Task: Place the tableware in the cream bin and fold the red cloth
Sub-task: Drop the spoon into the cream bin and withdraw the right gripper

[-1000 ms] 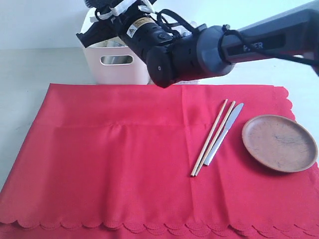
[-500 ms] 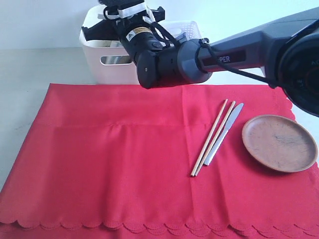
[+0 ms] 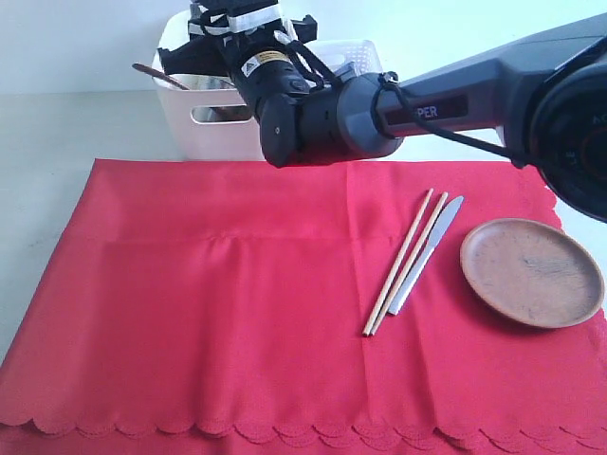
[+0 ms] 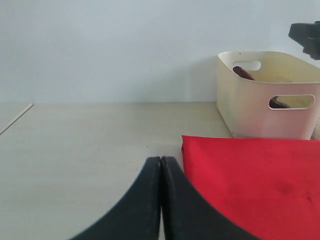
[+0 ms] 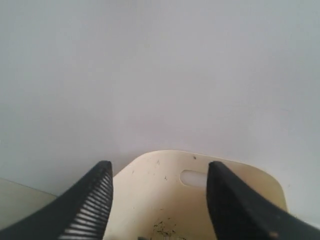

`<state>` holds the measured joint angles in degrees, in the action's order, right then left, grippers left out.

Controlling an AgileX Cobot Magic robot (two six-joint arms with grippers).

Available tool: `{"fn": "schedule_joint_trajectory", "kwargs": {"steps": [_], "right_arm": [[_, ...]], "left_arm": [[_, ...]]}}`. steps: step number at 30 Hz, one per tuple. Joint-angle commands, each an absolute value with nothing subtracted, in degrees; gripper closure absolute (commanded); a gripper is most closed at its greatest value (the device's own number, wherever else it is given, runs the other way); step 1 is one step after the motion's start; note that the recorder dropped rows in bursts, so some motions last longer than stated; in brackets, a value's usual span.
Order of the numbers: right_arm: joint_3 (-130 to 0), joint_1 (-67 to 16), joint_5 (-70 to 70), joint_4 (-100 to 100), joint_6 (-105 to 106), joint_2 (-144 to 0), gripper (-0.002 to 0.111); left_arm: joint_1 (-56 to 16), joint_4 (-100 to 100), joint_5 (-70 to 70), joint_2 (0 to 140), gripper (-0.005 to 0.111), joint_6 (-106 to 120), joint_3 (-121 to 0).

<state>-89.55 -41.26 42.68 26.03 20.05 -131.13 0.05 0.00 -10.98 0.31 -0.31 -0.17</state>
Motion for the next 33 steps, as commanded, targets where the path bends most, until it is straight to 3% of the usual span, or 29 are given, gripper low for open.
{"fn": "schedule_joint_trajectory", "kwargs": {"steps": [1,10,19,25,33], "right_arm": [[-90.1,-41.3,34.6,27.3,20.5,-128.9,0.051],[-90.1,-41.3,1.0,28.3,31.2,-118.2,0.058],[-90.1,-41.3,-21.7,19.0,29.3,-107.5,0.090],[-88.9,-41.3,-31.0,0.5,11.4,-101.9,0.107],[-78.8,-40.3,-37.7,-18.6,0.0,-92.3,0.108]], "left_arm": [[0.1,0.0,-10.7,0.0,0.104,-0.7,0.0],[0.1,0.0,-10.7,0.0,0.104,-0.7,0.0],[0.1,0.0,-10.7,0.0,0.104,-0.7,0.0],[0.1,0.0,-10.7,0.0,0.104,-0.7,0.0],[0.1,0.0,-10.7,0.0,0.104,-0.7,0.0]]}}
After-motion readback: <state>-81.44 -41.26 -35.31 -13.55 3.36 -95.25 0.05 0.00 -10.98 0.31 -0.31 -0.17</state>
